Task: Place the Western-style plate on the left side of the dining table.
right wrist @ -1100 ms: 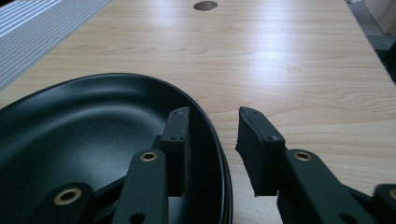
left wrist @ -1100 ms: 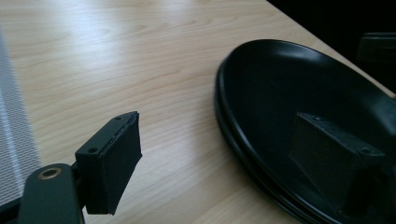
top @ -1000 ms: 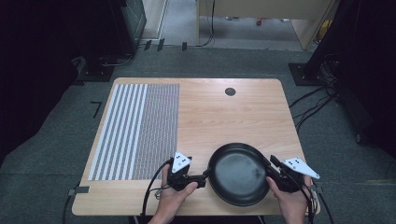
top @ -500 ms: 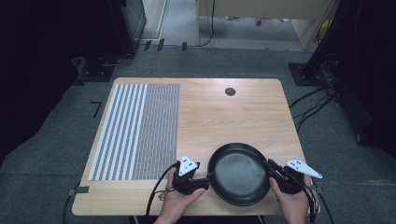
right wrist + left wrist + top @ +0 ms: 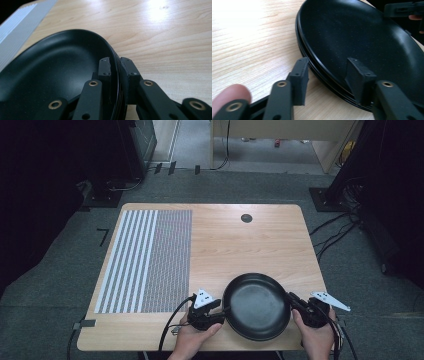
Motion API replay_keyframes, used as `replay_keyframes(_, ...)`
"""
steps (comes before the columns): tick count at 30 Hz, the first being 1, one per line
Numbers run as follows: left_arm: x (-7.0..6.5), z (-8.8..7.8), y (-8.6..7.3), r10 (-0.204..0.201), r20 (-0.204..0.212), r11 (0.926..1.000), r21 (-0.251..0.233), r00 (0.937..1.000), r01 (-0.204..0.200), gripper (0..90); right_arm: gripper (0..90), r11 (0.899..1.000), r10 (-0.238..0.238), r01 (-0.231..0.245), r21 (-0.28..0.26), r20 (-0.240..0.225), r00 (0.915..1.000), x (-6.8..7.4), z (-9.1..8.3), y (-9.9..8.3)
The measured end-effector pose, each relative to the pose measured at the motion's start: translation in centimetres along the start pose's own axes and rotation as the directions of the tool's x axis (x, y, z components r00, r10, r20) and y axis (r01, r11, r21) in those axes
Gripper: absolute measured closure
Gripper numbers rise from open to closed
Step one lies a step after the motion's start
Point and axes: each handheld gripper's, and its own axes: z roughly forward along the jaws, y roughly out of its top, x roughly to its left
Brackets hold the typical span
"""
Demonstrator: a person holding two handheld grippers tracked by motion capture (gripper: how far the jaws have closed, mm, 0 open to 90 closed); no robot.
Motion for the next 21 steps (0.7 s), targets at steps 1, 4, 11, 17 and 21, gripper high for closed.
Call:
replay_keyframes(1, 0.0, 0.0, 0.0, 0.002, -0.001, 1.0000, 0.000, 1.0000, -0.002, 55.2, 81.2, 1.000, -0.003, 0.003, 0.002, 0.006, 1.0000, 0.1, 0.0, 0.0)
replay_keyframes(4, 0.0, 0.1, 0.0, -0.002, 0.006, 1.0000, 0.003, 1.0000, 0.002, 55.8, 83.8, 1.000, -0.001, 0.001, 0.009, 0.010, 0.9999, 0.0, 0.0, 0.1)
replay_keyframes(11, 0.4, 0.1, 0.0, -0.048, 0.028, 0.9988, 0.008, 0.9984, 0.048, 57.3, 85.3, 1.000, 0.023, -0.023, 0.019, -0.008, 0.9997, -0.1, 0.2, 0.0)
replay_keyframes(17, 0.5, 0.1, 0.0, -0.058, 0.033, 0.9983, 0.011, 0.9977, 0.058, 57.9, 85.6, 0.999, 0.041, -0.041, 0.023, -0.019, 0.9990, -0.2, 0.2, 0.0)
replay_keyframes(21, 1.0, 0.0, -0.1, -0.100, 0.072, 0.9950, 0.006, 0.9924, 0.100, 57.6, 85.9, 0.998, 0.063, -0.063, 0.026, -0.027, 0.9976, -0.4, 0.2, 0.1)
